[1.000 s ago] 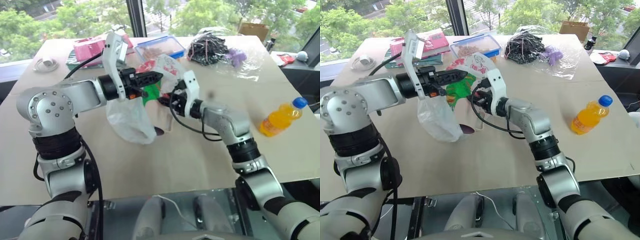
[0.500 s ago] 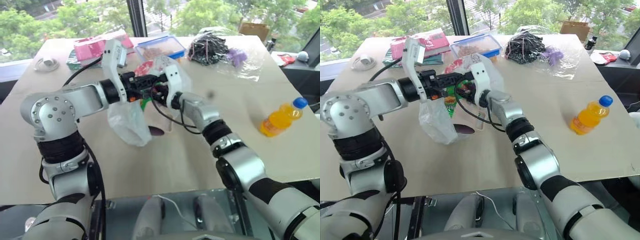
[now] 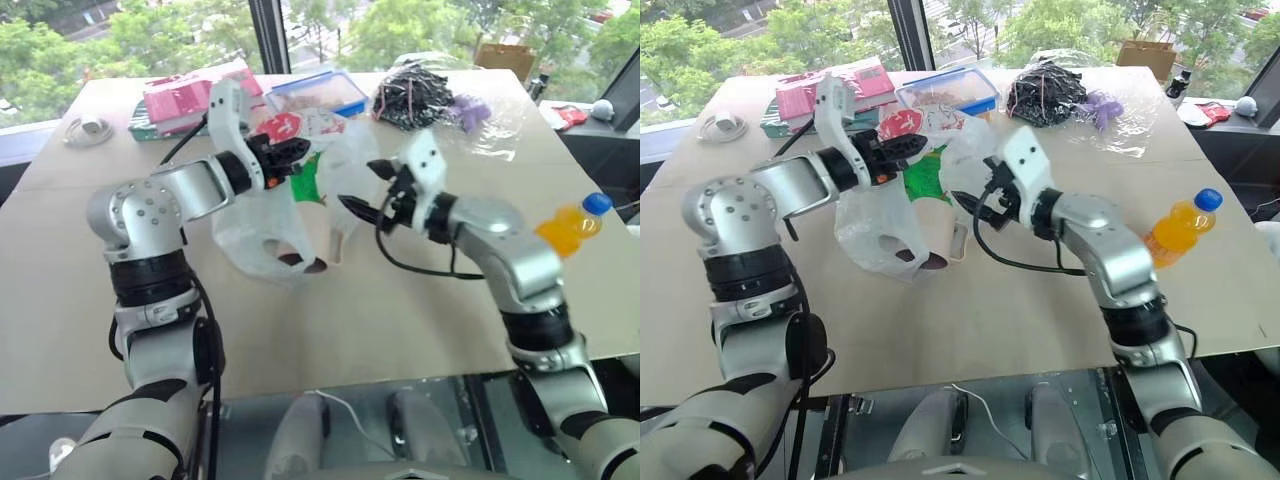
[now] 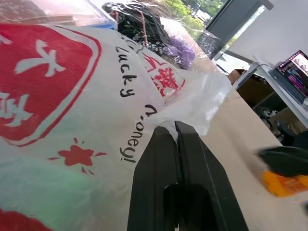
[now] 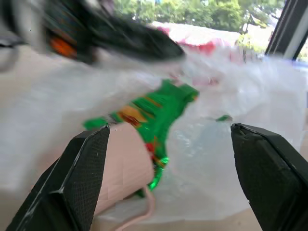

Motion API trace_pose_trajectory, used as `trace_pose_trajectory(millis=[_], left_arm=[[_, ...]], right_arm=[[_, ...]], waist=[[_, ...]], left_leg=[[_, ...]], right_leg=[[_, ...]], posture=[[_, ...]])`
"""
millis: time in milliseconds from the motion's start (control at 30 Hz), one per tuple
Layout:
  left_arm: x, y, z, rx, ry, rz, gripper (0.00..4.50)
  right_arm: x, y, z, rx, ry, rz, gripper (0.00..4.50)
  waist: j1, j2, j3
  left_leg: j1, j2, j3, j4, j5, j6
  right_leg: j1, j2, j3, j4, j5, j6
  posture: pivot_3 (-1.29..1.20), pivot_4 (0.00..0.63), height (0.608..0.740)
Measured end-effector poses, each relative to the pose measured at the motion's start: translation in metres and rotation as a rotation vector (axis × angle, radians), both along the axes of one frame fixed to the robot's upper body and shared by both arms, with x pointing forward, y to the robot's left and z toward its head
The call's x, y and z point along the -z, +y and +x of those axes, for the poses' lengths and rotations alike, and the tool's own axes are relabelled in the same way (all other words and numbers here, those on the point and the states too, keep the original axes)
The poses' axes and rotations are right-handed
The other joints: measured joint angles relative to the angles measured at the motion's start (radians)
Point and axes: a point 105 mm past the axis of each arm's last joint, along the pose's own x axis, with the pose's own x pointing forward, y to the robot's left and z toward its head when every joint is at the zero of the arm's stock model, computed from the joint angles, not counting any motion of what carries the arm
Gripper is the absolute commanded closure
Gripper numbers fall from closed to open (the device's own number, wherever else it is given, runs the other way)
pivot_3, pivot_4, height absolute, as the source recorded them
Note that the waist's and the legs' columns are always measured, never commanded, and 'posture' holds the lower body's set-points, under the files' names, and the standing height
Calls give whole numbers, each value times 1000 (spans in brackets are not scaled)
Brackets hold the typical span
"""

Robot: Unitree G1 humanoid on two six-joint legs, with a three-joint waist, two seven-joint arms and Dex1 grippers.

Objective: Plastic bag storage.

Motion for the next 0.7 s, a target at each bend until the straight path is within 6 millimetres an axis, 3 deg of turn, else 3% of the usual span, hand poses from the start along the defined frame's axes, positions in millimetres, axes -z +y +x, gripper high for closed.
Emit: trace_pose_trajectory(millis=[67,200,433,567,700], left_arm=[[3,-6,1,24,-4,14,4500],[6,-15,4,56,-12,13,4500],[10,-24,8,99,-10,4,4500],[11,-30,11,124,-8,4,4500],[12,-36,13,146,-16,10,4500]], right_arm=[[-3,-11,-5,44,-1,-2,207],[-12,-60,-9,285,-19,-1,207],[-44,-177,-30,937,-189,-94,207],[-40,-223,-47,1194,-139,-94,207],[-15,-237,-56,1280,0,-68,207]], waist=[[3,0,0],[12,0,0],[26,0,0],[27,0,0],[26,0,0]], left_leg=[[0,0,0,1,0,0],[-1,-1,0,2,0,0],[-1,-1,1,1,0,0],[-1,-1,1,1,0,0],[-1,0,1,2,0,1]], right_leg=[[1,0,0,0,0,0],[1,-1,0,-1,0,0],[1,-1,0,-1,0,0],[1,-1,0,-1,0,0],[1,0,1,-1,0,0]], posture=[[0,150,740],[0,150,740],[0,150,740],[0,150,740],[0,150,740]])
